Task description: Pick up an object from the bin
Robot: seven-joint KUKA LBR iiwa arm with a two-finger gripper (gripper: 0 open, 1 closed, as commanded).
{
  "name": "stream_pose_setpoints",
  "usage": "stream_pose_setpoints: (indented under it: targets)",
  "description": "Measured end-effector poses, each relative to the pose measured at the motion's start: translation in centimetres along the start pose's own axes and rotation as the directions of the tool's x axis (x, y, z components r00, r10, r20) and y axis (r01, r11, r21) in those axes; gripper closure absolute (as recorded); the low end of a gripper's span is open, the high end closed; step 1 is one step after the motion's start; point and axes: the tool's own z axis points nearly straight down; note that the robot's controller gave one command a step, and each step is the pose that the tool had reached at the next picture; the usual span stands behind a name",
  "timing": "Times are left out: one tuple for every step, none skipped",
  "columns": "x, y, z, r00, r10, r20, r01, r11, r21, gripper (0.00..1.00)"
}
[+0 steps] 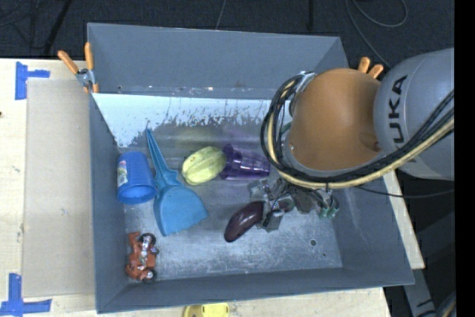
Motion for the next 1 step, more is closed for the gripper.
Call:
stream_pose_setpoints:
  targets:
    - [0.0, 0.01, 0.0, 1.0, -0.001, 0.0, 0.001, 1.0, 0.0, 1.0]
